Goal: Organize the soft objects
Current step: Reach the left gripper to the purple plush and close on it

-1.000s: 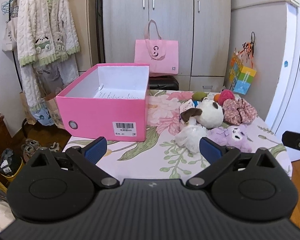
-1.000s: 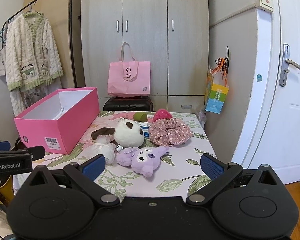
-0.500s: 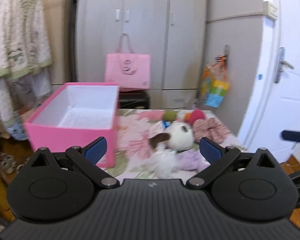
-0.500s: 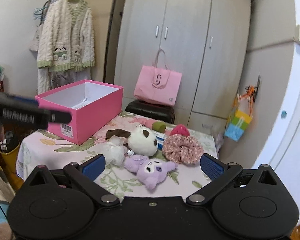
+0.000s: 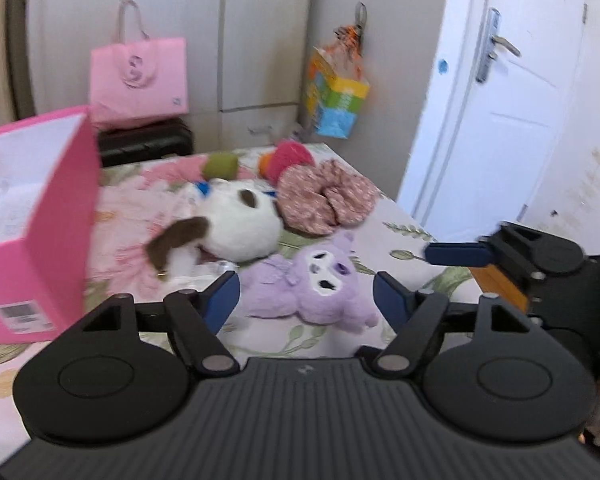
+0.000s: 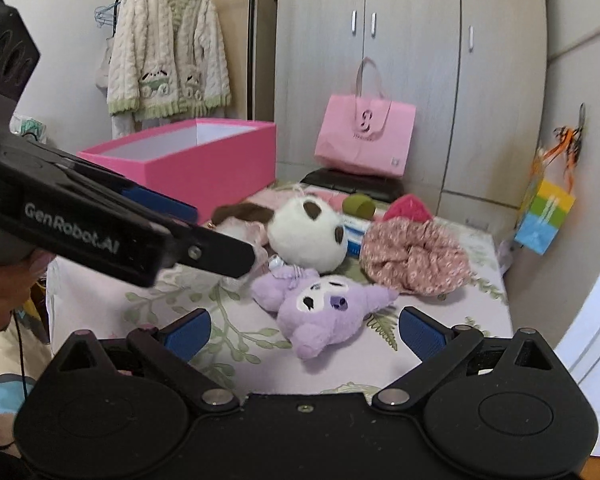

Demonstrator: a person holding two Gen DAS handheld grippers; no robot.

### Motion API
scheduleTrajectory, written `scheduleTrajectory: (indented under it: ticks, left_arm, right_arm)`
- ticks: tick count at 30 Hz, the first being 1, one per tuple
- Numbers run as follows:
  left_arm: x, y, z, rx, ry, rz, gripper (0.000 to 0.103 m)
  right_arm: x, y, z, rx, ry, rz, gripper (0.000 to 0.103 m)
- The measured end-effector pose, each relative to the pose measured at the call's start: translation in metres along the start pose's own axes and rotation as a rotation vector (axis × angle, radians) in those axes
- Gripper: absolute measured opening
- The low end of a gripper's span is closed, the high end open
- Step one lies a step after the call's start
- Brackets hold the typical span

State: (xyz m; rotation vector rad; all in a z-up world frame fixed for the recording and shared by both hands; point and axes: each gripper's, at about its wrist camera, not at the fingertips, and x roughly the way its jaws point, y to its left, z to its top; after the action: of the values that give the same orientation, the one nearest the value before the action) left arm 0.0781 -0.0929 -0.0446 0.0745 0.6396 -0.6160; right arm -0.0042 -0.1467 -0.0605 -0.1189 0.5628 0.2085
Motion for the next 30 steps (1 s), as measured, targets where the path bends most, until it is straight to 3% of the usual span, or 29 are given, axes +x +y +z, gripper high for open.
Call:
scheduleTrajectory:
  ticks: [5,11,13,20,26,30]
  left_arm:
    - [0.036,0.002,0.007,-0.009,0.067,-0.044,0.073]
    - [0.071,0.010,0.011,-0.032,0.160,0.010,0.073]
    - [0.077,0.014,0.011,-0.052,0.176,-0.002,0.073]
    - [0.085,0.015,0.006,-0.084,0.203,0.007,0.084]
    - [0.091,0.011,0.001,-0.105,0.224,-0.024,0.080]
    - [0.087,0.004,0.002,-0.094,0.207,-0.029,0.075]
  right_arm:
    - [0.032,-0.009,-0.003,-0.009,0.043,0.018,0.101]
    - [0.062,-0.022,-0.005,0.034,0.083,0.056,0.098]
    - [0.069,-0.026,-0.006,0.044,0.091,0.067,0.096]
    - [0.078,-0.021,-0.009,0.020,0.088,0.060,0.087]
    - [0.080,-0.017,-0.013,0.051,0.040,0.031,0.079]
    - [0.076,-0.017,-0.015,0.082,0.019,-0.006,0.067]
